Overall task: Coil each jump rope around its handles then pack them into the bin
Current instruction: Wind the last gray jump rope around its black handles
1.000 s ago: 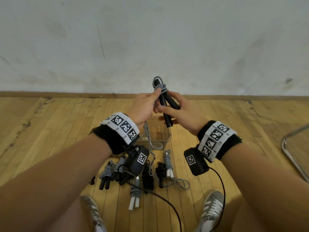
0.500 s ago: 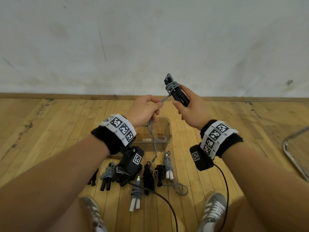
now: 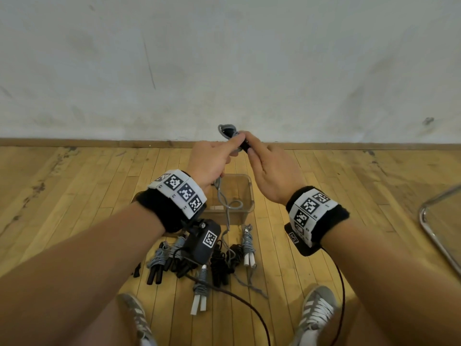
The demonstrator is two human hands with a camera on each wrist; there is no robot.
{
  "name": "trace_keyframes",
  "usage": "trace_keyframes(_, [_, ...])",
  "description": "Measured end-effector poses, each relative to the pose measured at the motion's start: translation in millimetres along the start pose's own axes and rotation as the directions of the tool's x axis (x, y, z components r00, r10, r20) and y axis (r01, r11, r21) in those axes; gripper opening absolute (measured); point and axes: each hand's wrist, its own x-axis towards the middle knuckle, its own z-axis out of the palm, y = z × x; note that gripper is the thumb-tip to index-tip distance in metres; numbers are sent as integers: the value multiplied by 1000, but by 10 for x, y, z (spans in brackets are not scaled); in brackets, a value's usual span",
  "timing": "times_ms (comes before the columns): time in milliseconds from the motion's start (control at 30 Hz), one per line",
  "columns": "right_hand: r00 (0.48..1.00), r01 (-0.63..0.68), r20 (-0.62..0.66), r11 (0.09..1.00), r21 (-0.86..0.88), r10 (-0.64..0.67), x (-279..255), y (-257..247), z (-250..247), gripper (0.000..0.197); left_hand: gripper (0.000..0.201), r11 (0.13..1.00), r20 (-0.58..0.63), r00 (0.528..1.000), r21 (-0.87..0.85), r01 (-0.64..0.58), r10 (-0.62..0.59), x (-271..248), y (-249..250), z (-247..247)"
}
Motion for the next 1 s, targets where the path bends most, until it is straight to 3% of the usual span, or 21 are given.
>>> trace_keyframes(167, [997, 74, 21, 996, 53, -75, -6, -16, 34, 50, 53, 999, -105, 994, -31, 30, -33, -37, -46, 47])
trace_keyframes(233, [998, 59, -5, 993, 106, -59, -8, -63, 7, 54, 58, 998, -139, 989, -56, 35, -43, -14, -37, 12])
trace_keyframes(333, [999, -45, -7, 949, 311, 50, 7, -58, -46, 69, 53, 998, -85, 996, -52, 19, -24, 4, -24, -33])
trace_keyframes(400, [986, -170, 88, 847, 503, 145, 38, -42, -121, 72, 45, 997, -23, 1000, -75, -5, 4, -21, 4, -50])
trace_keyframes(500, [931, -355, 327, 603, 714, 161, 42, -85, -226, 63, 37, 995, 50, 998, -96, -26, 31, -24, 21, -71])
trace_keyframes(567, [918, -382, 373, 549, 743, 133, 27, -103, -231, 55, 35, 995, 56, 998, -101, -24, 30, -25, 25, -75])
trace_keyframes(733, [965, -257, 208, 746, 614, 161, 82, -1, -191, 55, 14, 991, 40, 999, -131, -5, 11, -27, 27, -82])
trace_keyframes(867, [986, -169, 68, 898, 406, 155, 102, 110, -120, 55, 20, 991, 67, 998, -136, 5, 4, -20, 47, -97])
trace_keyframes(1000, [989, -141, 62, 969, 202, 131, 99, 154, -58, 55, 17, 995, 58, 998, -102, -2, 8, -50, 61, -69])
